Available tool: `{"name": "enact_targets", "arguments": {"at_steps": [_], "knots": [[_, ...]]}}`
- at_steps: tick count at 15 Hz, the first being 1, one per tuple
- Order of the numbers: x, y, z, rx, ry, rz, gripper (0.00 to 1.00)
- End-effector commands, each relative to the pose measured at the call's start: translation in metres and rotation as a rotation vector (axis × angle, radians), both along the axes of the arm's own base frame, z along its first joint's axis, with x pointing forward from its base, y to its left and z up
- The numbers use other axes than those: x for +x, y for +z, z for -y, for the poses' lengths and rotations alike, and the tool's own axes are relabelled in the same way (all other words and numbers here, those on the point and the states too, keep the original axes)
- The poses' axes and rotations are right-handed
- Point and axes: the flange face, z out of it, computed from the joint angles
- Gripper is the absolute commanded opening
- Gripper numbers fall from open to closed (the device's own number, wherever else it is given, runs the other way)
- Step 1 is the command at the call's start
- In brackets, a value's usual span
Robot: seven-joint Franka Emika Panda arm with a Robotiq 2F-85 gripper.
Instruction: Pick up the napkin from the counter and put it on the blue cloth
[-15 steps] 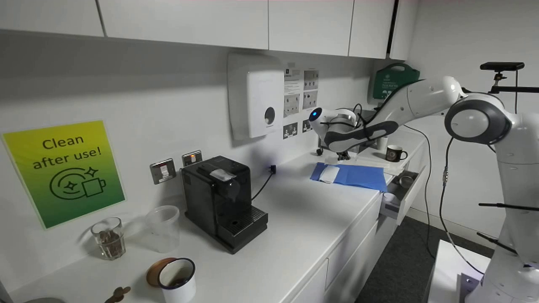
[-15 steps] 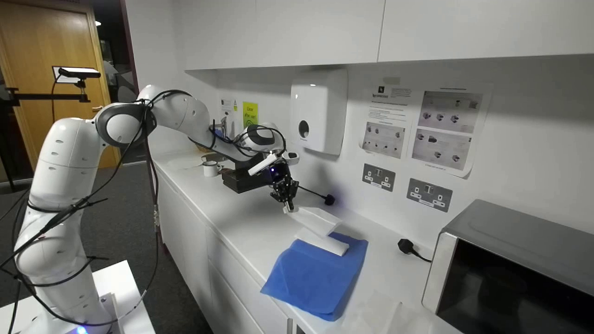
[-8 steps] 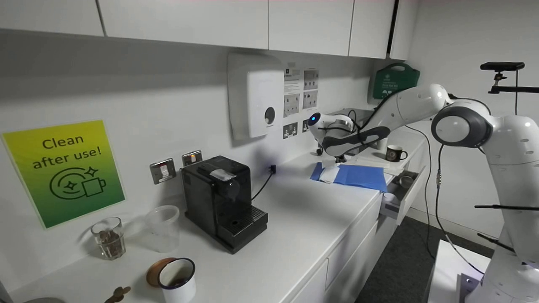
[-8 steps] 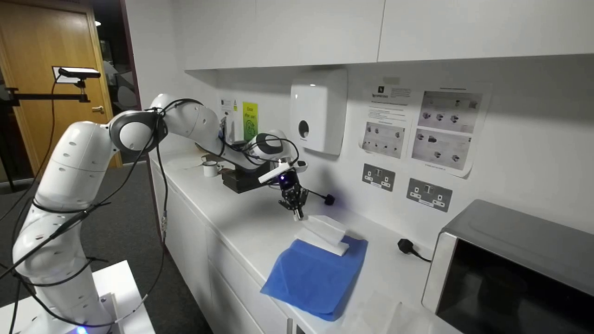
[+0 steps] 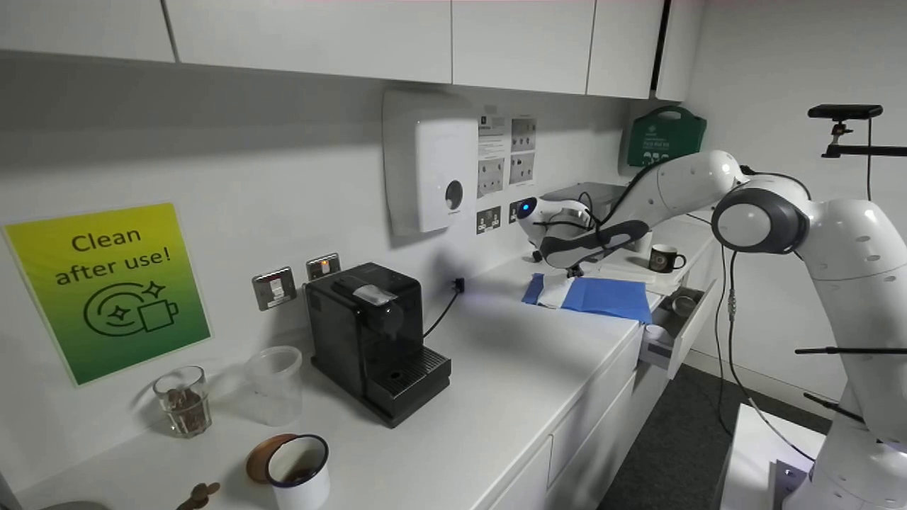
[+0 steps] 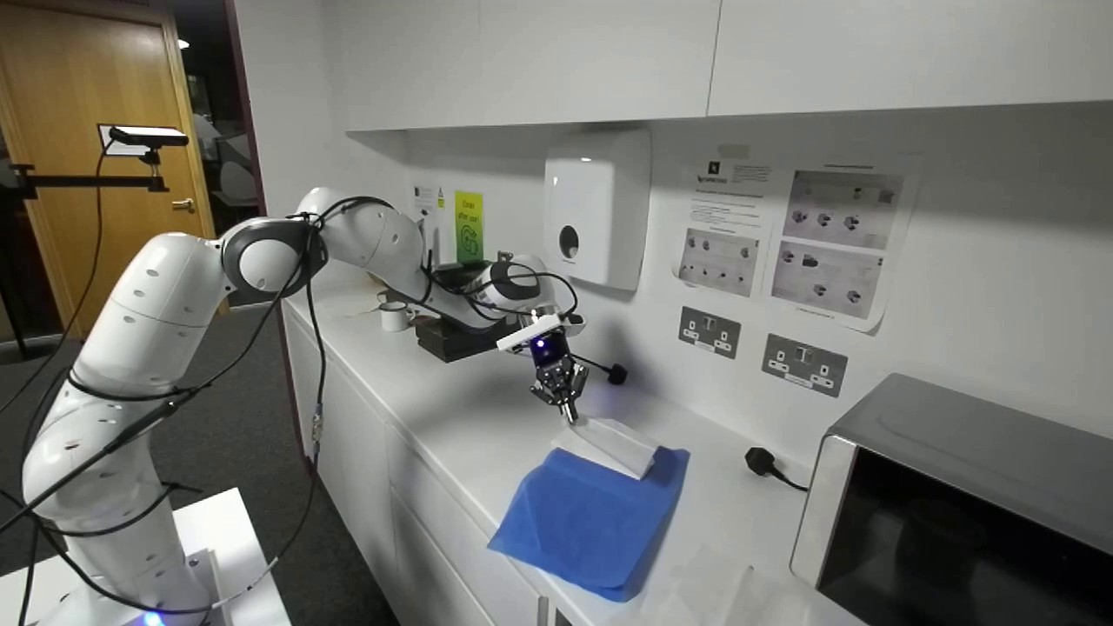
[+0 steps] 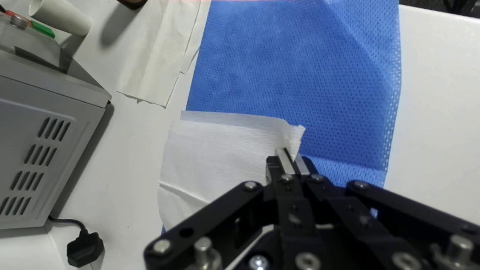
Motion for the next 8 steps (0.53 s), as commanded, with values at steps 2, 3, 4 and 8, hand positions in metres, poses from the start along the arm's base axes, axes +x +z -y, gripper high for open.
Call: {"name": "enact_targets", "arguments": {"at_steps": [2, 3, 4, 8], "knots": [[0.0088, 0.008, 0.0104, -0.019, 0.081, -0.029, 0.0], [0.0091, 0.0089, 0.0107, -0.019, 0.091, -0.034, 0.0], [0.0097, 0.0097, 0.0117, -0.018, 0.097, -0.038, 0.0], [0.0096, 0.0091, 0.0137, 0.001, 0.107, -0.049, 0.0]]}}
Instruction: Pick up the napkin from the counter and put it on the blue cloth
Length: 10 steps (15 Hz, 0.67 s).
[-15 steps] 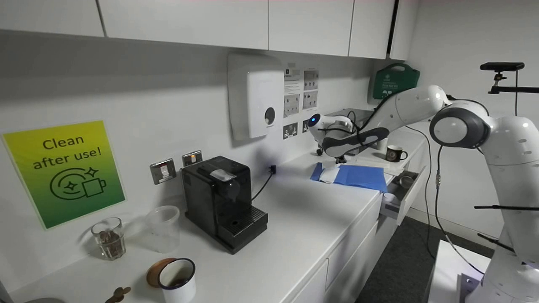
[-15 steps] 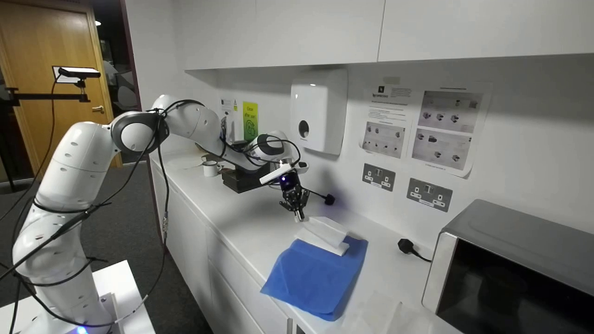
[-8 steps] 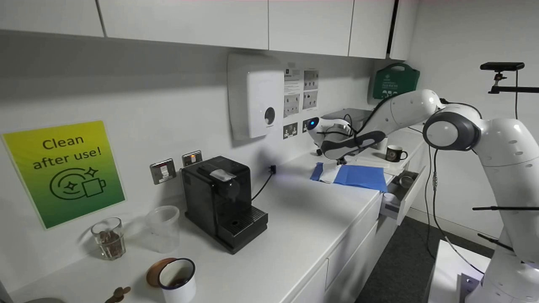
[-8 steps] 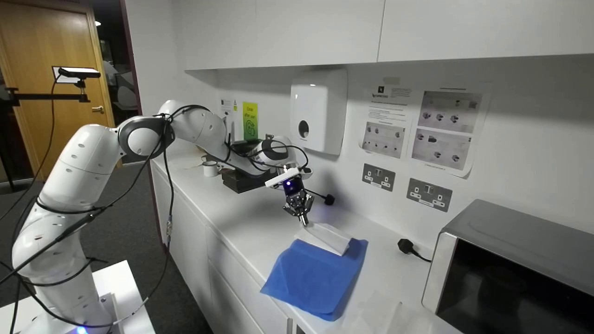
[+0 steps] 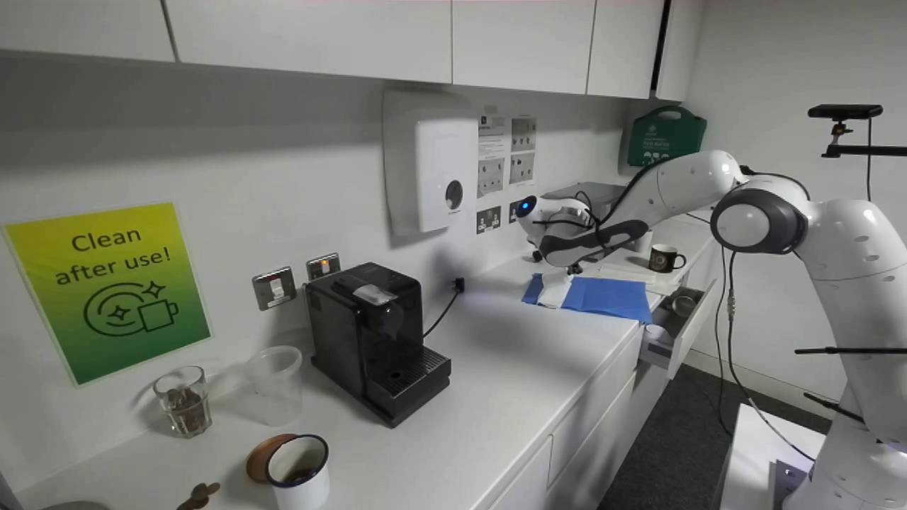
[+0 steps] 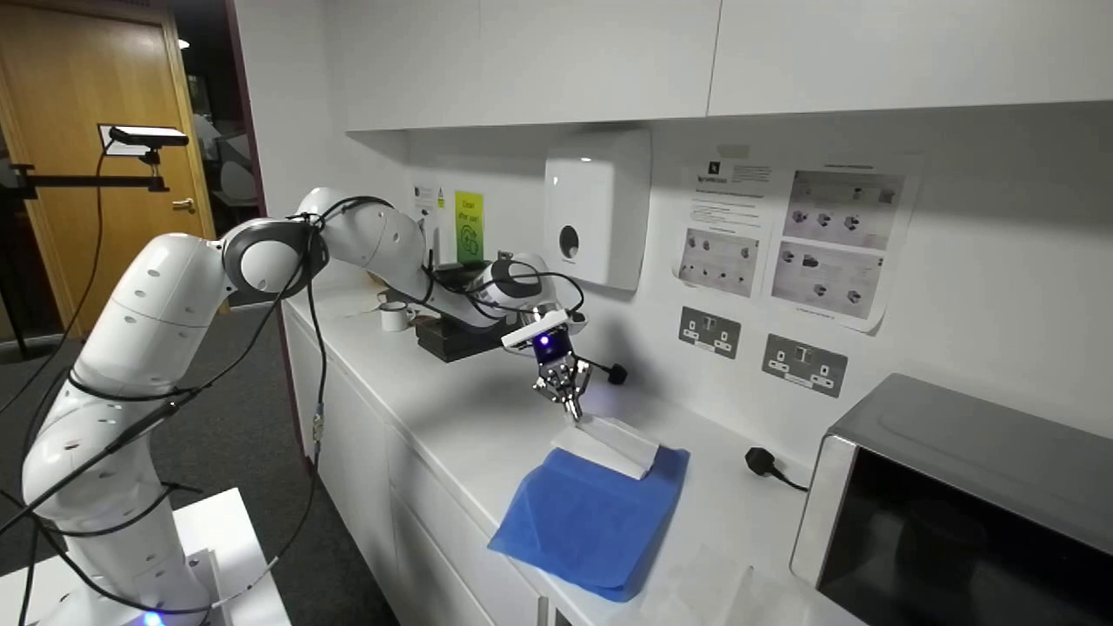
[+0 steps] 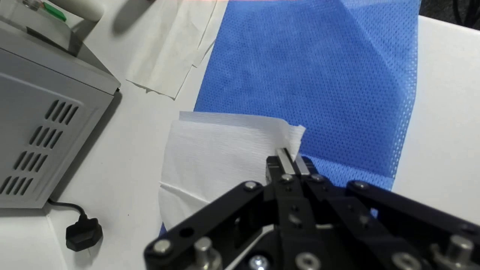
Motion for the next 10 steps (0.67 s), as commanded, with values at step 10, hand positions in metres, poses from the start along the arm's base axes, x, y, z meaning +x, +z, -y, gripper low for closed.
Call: {"name": "enact_targets", "arguments": {"at_steps": [10], "knots": [[0.016, -0.013, 0.009, 0.046, 0.047, -0.027, 0.0]]}}
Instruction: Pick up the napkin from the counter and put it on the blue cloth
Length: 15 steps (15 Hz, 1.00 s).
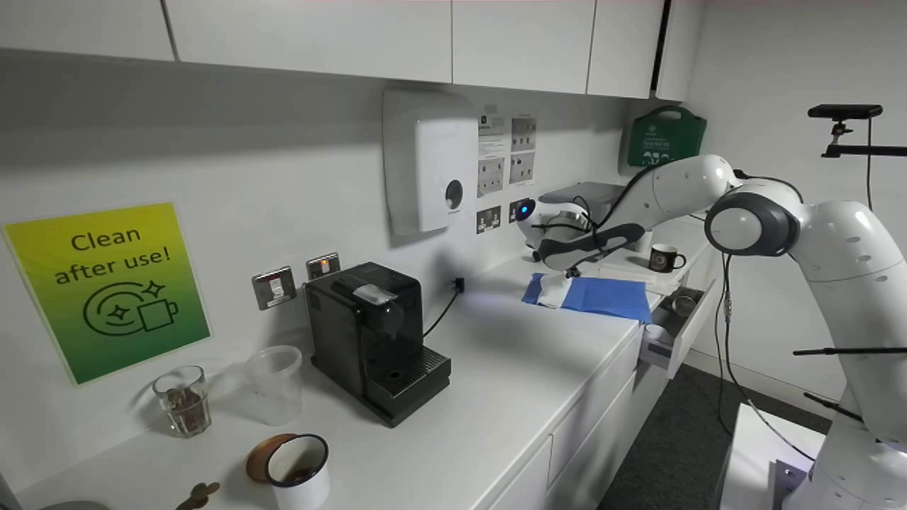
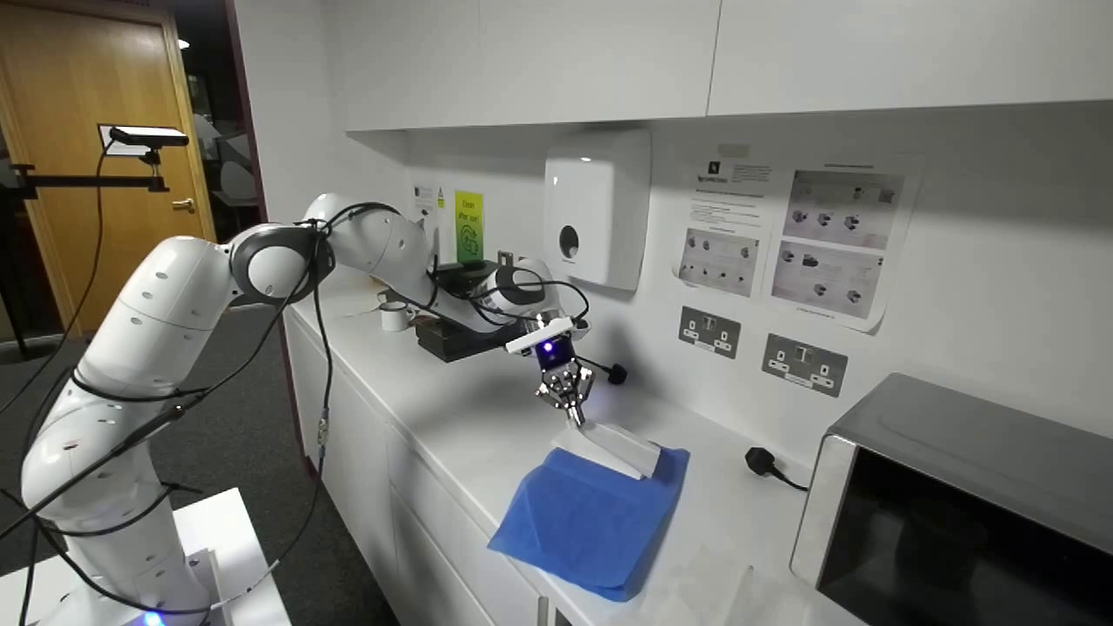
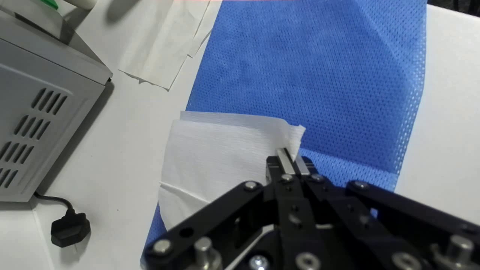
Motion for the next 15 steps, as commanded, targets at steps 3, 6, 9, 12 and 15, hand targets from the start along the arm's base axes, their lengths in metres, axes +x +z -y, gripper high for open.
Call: {"name": "enact_targets", "arguments": {"at_steps": [3, 6, 9, 12, 15], "knots": [[0.014, -0.004, 0.006, 0.042, 0.031, -0.027, 0.0], [0.017, -0.009, 0.005, 0.046, 0.037, -0.035, 0.0], [0.02, -0.012, 0.004, 0.047, 0.035, -0.04, 0.0], [0.021, -0.013, 0.004, 0.047, 0.034, -0.042, 0.0], [0.02, -0.014, 0.005, 0.046, 0.03, -0.046, 0.0]]}}
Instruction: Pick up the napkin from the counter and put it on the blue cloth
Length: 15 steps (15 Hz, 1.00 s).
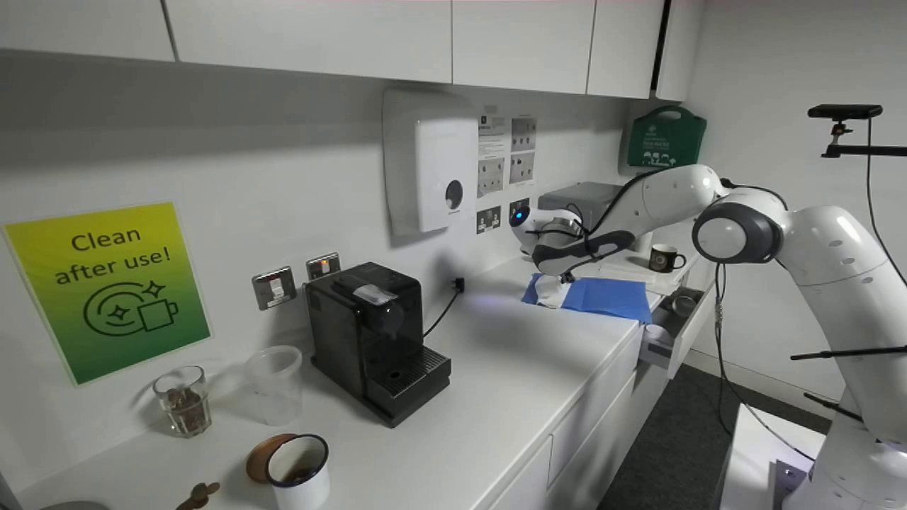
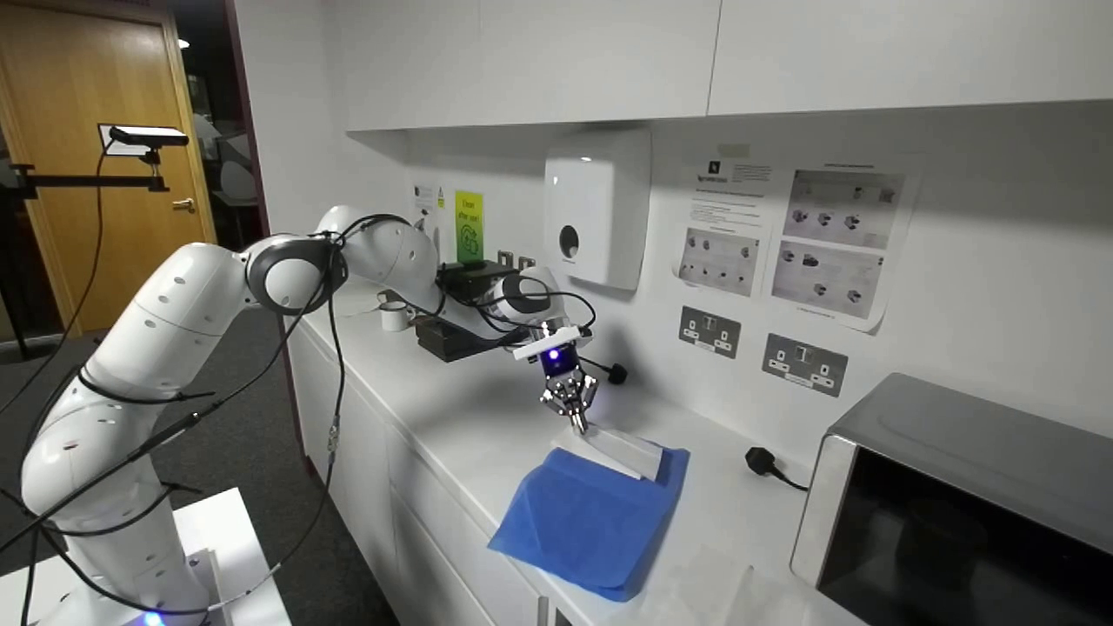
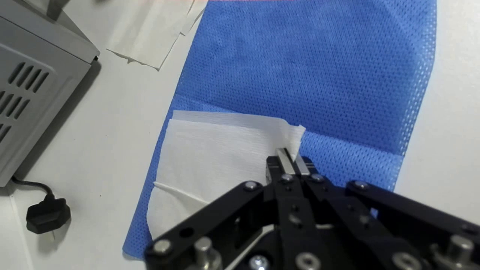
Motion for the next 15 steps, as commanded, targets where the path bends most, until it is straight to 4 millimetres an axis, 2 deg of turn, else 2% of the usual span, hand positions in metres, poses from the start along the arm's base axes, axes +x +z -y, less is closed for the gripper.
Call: {"name": "enact_targets", "arguments": {"at_steps": [1, 8, 9, 15], "knots": [[0.0051, 0.0061, 0.0072, 0.025, 0.008, -0.023, 0.0], [0.0045, 0.0084, 0.0097, 0.032, -0.018, -0.027, 0.0], [0.0, -0.0001, 0.0012, 0.007, -0.014, -0.005, 0.01], [0.0021, 0.0001, 0.0031, 0.009, -0.024, -0.005, 0.01]]}}
